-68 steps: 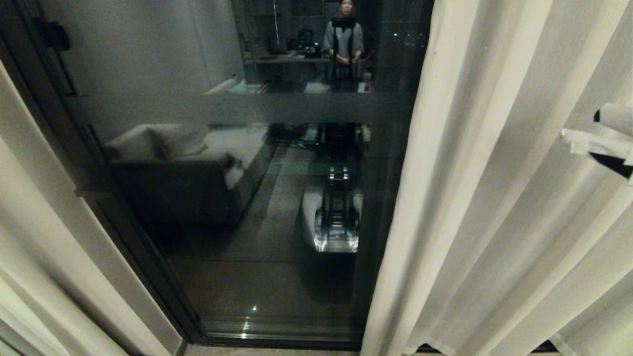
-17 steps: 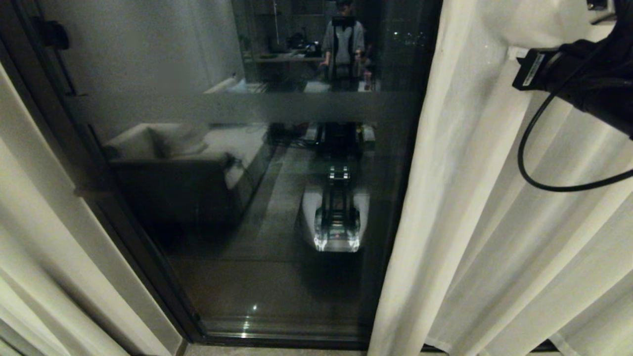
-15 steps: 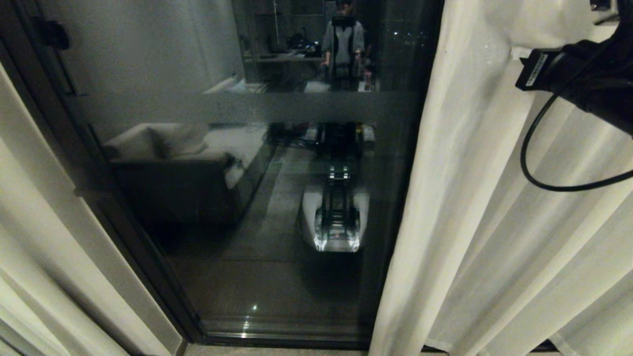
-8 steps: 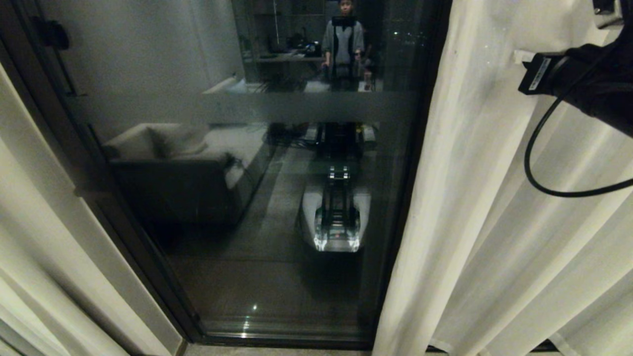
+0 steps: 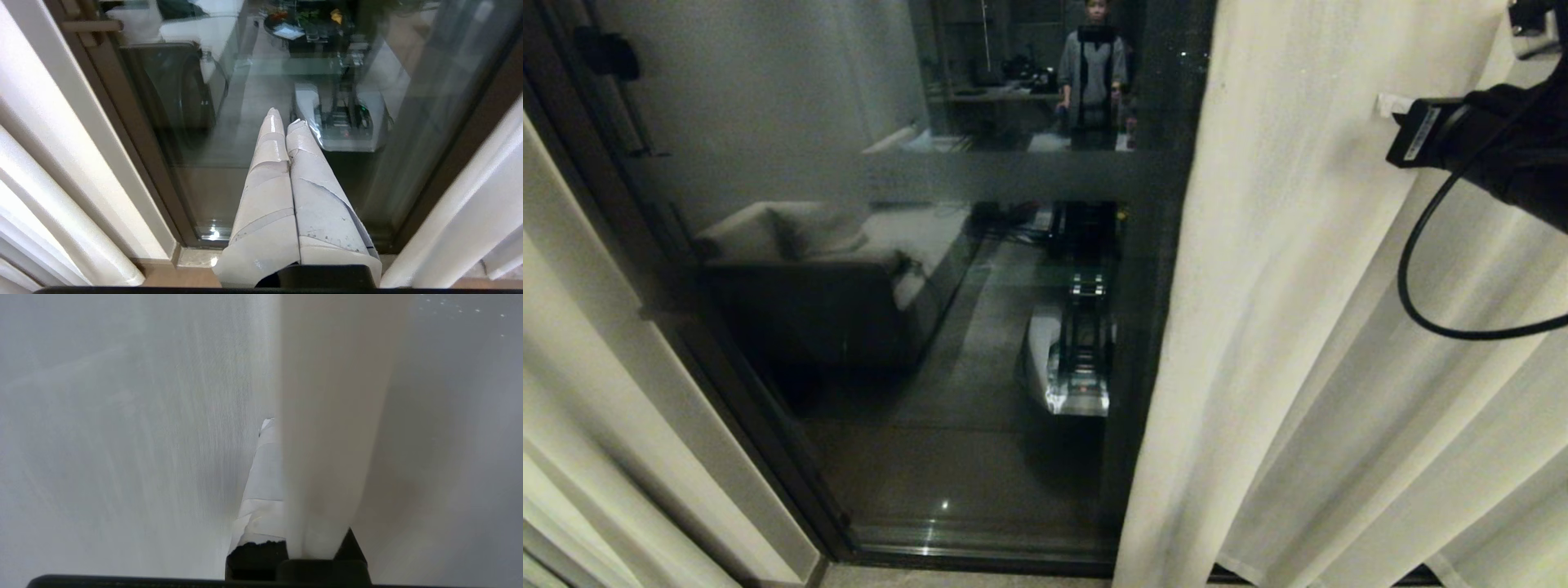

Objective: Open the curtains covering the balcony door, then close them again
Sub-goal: Pull the inner curtains open on both sides

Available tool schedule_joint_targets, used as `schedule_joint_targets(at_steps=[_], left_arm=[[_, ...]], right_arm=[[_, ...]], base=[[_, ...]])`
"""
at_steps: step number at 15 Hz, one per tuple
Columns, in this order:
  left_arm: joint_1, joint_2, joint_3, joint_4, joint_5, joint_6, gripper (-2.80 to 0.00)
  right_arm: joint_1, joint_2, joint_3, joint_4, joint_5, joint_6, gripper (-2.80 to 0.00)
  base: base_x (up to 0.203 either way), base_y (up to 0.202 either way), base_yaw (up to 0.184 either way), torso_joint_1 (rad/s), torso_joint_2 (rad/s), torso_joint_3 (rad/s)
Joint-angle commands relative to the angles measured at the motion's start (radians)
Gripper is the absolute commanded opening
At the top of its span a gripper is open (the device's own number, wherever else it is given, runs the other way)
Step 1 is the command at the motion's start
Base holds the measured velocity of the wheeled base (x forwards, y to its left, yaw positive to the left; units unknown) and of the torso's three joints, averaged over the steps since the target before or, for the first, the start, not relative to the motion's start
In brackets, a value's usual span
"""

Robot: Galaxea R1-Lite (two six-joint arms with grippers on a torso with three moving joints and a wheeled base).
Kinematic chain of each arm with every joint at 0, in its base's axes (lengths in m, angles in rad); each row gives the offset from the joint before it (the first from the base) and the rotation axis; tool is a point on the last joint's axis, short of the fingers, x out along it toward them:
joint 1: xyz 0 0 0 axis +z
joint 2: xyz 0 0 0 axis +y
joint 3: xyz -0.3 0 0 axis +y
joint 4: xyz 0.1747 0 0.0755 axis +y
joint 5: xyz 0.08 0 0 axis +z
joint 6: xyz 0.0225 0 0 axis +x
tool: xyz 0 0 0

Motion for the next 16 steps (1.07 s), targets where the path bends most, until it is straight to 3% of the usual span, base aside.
schedule_joint_targets(at_steps=[1, 16], left_arm=[[0.0, 0.0, 0.0, 0.0, 0.002, 0.0, -2.8], [0.0, 0.0, 0.0, 0.0, 0.004, 0.0, -2.8]], right_arm=[[0.001, -0.003, 0.003, -0.004, 0.001, -0.001, -2.8], [-0.039, -0.015, 0.064, -0.04, 0.001, 0.004, -2.8]], base=[[0.0, -0.198, 0.0, 0.012, 0.0, 0.007], [0.0, -0.192, 0.003, 0.004, 0.0, 0.002]])
